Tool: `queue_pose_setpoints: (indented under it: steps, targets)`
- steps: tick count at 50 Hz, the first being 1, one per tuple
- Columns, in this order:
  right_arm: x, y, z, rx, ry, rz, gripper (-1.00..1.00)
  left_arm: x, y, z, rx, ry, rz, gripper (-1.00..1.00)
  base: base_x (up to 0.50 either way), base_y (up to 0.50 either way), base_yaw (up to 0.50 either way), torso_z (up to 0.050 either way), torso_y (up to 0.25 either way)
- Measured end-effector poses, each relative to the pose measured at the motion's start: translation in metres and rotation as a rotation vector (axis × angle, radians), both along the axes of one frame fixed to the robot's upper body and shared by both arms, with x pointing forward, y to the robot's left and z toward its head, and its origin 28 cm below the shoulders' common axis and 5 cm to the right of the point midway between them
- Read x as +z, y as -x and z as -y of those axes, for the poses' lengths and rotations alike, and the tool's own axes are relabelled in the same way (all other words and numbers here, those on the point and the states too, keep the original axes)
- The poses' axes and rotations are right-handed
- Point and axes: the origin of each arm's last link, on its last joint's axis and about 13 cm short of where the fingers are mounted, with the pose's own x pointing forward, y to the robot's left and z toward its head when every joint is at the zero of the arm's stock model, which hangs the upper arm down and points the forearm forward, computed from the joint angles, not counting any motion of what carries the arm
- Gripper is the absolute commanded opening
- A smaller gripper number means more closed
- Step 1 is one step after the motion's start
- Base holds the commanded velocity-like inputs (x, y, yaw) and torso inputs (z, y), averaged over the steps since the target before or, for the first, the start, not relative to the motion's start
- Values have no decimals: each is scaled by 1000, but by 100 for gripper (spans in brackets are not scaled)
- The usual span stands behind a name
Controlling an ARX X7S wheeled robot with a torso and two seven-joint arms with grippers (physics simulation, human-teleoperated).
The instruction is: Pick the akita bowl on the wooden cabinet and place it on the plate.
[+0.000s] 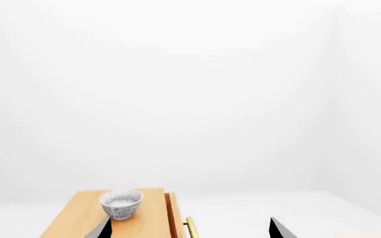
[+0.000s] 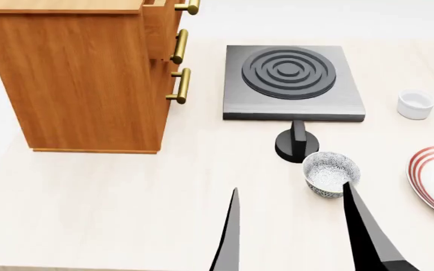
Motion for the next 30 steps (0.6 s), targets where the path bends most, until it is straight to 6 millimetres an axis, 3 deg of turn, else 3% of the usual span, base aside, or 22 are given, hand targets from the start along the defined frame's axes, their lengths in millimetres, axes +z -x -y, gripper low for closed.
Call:
queue_pose_setpoints:
  steps: [30]
  targets:
    - [0,1,0,14,-2,9,100,13,6,-1,4,48,-19,100,492,-150,0,0,0]
